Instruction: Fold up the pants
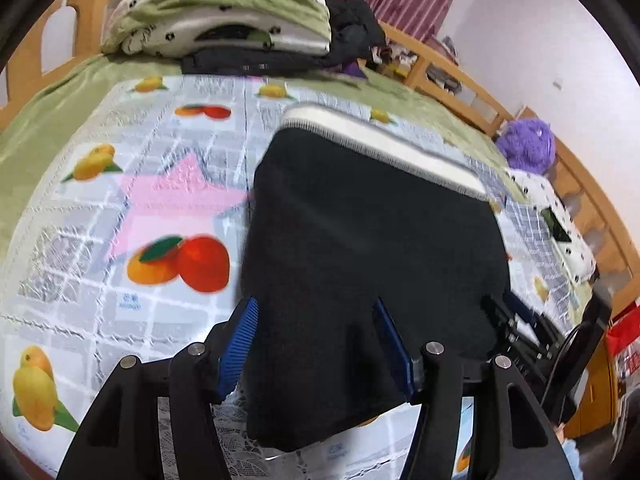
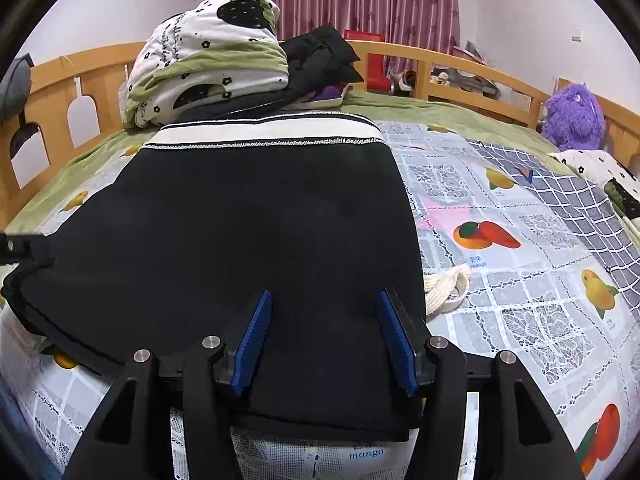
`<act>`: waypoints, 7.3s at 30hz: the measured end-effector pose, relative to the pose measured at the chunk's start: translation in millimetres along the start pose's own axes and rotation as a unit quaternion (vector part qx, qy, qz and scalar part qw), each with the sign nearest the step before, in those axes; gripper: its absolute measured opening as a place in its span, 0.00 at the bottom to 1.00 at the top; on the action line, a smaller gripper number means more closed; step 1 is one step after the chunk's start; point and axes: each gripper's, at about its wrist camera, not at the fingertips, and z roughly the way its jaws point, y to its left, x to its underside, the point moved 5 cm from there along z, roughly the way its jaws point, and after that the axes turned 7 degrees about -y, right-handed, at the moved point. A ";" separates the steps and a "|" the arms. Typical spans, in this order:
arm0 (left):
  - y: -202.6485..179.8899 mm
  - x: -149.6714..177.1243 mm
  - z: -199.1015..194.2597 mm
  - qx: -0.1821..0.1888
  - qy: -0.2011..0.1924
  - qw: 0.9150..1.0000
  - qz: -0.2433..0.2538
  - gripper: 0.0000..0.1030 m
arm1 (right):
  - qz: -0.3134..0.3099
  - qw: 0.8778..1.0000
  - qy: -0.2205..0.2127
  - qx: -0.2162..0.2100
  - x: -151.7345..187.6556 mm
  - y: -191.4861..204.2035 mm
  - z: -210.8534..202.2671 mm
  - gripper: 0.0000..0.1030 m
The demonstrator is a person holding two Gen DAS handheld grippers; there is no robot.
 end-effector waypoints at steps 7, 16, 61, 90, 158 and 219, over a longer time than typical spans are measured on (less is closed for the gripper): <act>-28.3 -44.2 -45.8 -0.038 -0.064 0.995 0.068 0.57 | 0.054 0.998 -0.004 0.018 -28.0 -19.3 -21.4 0.54; -59.9 -97.9 -27.2 -0.065 -0.091 0.977 0.180 0.62 | 0.052 0.998 -0.035 -0.001 -109.0 -58.4 3.4 0.54; 17.7 35.1 -14.3 0.010 0.074 0.990 0.117 0.64 | 0.073 0.989 0.125 -0.038 23.5 -30.3 -21.0 0.48; 19.5 62.2 -20.1 -0.051 0.057 0.986 0.150 0.17 | 0.063 0.994 0.080 -0.043 22.6 -2.8 -76.9 0.49; 6.1 -115.6 160.7 -0.003 0.028 0.997 0.075 0.45 | 0.121 0.972 0.117 -0.162 -111.4 -69.0 169.5 0.25; -16.8 -10.3 -27.7 -0.017 -0.015 0.995 0.099 0.45 | 0.070 0.991 0.099 -0.061 4.6 -25.2 -1.3 0.38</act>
